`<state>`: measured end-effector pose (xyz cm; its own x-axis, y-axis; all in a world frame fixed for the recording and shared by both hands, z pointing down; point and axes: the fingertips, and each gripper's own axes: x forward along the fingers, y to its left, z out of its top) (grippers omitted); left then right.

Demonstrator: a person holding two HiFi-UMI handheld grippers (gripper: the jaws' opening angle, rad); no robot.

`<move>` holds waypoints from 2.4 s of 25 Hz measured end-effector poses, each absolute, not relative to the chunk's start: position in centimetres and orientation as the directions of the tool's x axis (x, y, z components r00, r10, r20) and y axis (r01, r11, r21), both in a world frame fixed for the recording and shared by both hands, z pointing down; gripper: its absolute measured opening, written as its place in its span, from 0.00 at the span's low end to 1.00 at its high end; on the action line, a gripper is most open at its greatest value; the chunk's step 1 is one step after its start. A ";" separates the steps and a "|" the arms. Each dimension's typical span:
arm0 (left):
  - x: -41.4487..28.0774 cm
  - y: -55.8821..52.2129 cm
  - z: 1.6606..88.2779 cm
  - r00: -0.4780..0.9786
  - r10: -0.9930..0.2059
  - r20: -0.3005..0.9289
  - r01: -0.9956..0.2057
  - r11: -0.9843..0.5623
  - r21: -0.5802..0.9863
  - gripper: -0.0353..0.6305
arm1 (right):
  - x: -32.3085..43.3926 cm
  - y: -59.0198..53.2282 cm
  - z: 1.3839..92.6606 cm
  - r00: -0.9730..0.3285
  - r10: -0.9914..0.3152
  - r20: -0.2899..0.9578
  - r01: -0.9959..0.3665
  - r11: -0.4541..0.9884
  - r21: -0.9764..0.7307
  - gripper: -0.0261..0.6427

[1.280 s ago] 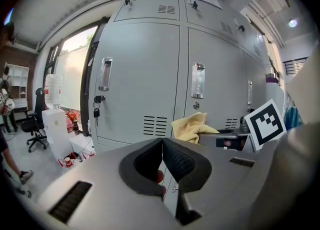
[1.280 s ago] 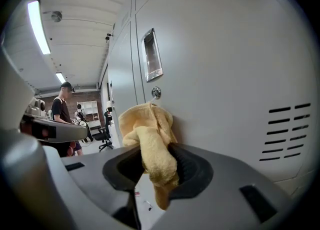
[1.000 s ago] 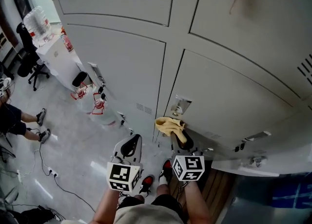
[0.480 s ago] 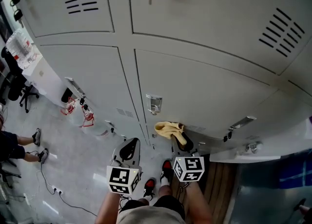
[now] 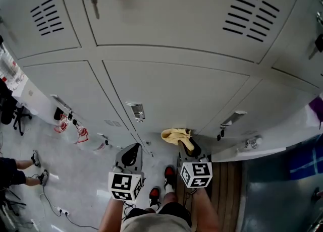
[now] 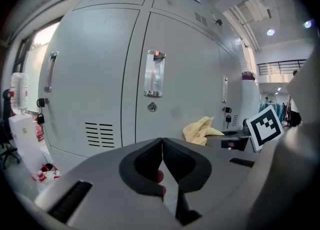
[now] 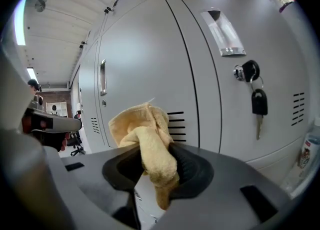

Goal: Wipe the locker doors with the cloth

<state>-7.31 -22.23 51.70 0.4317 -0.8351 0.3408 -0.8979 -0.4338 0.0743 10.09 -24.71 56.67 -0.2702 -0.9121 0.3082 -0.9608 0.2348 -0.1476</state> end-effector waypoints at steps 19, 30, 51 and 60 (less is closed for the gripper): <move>-3.6 -23.1 51.5 0.504 -0.796 0.336 -0.857 -0.509 0.078 0.09 | 14.2 -23.8 56.8 -0.184 -0.933 0.308 -0.978 0.144 -0.151 0.24; -3.9 -20.7 49.5 0.542 -0.788 0.293 -0.833 -0.550 0.061 0.09 | 13.9 -20.2 53.2 -0.149 -0.958 0.244 -0.986 0.124 -0.114 0.24; -3.8 -11.7 42.0 0.603 -0.786 0.137 -0.793 -0.609 0.000 0.09 | 15.7 -7.4 42.0 -0.054 -0.998 0.038 -0.998 0.055 0.010 0.24; -3.7 -4.1 41.2 0.564 -0.815 0.133 -0.821 -0.571 -0.019 0.09 | 17.0 -0.1 42.1 -0.070 -0.997 0.025 -0.997 0.069 -0.027 0.24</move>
<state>-3.68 -4.15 41.18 0.5639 -0.8151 0.1326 -0.8208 -0.5709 -0.0189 16.96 -0.07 42.10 -0.0700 -0.9972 0.0252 -0.9972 0.0693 -0.0270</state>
